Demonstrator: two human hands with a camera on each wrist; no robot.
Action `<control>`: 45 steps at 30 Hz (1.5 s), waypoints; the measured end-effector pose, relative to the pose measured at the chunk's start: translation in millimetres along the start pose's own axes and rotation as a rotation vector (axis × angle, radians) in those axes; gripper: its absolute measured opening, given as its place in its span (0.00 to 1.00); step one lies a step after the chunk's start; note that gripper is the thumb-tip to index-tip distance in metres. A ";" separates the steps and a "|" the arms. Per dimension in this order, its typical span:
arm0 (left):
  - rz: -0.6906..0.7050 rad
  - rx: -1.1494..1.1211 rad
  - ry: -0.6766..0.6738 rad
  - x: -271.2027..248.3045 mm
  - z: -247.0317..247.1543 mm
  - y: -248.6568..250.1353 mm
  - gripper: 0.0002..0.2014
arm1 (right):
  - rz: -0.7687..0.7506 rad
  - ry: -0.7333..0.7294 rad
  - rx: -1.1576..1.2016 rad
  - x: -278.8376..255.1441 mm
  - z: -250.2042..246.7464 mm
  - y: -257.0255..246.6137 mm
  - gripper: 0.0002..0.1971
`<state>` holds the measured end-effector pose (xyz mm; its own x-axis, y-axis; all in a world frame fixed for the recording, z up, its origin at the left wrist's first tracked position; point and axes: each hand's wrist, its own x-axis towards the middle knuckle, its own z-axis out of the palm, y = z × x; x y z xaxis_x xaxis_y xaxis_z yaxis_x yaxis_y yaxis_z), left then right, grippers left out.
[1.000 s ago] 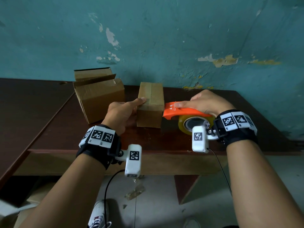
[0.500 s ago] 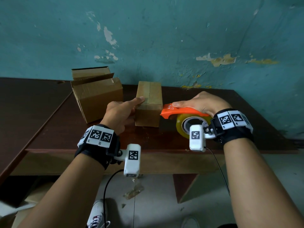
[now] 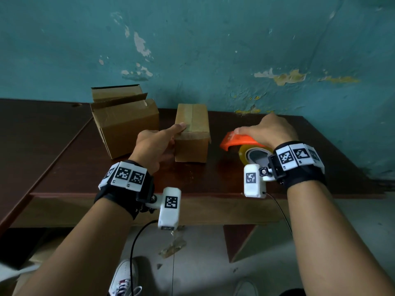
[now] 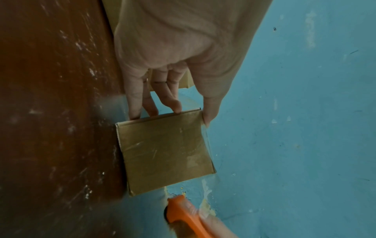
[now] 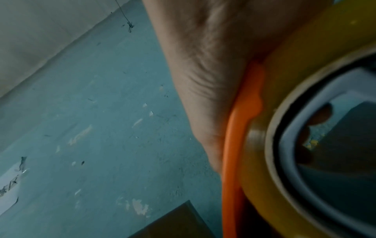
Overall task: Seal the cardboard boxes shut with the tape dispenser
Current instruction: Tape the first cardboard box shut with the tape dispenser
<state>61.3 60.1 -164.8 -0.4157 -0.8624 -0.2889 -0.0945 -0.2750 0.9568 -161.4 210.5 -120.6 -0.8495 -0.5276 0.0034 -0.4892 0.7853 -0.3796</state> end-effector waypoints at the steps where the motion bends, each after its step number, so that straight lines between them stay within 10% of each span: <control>1: -0.001 0.008 0.000 0.1 0.8 0.0 0.23 | 0.009 0.047 0.036 0.6 0.7 1.4 0.35; 8: -0.009 0.013 -0.007 1.1 -0.2 -0.4 0.27 | -0.036 0.359 -0.003 -6.6 24.9 -14.1 0.23; 23: -0.018 0.021 -0.040 6.2 -1.8 -6.5 0.37 | -0.109 0.202 -0.133 -11.5 47.7 -30.1 0.28; 29: 0.038 0.009 -0.149 -1.8 -3.1 2.5 0.36 | -0.294 0.222 0.253 -11.6 29.4 -41.2 0.28; 35: 0.305 0.077 0.161 9.1 -14.5 6.9 0.21 | -0.413 0.105 0.427 -19.5 28.4 -53.1 0.27; 45: 0.646 0.235 0.070 6.1 0.7 1.6 0.07 | -0.401 -0.026 0.461 -16.6 43.5 -60.8 0.16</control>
<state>58.0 54.7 -165.0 -0.3963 -0.8498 0.3474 -0.0445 0.3958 0.9173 -109.0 157.4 -137.8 -0.6091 -0.7654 0.2080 -0.6286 0.3059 -0.7150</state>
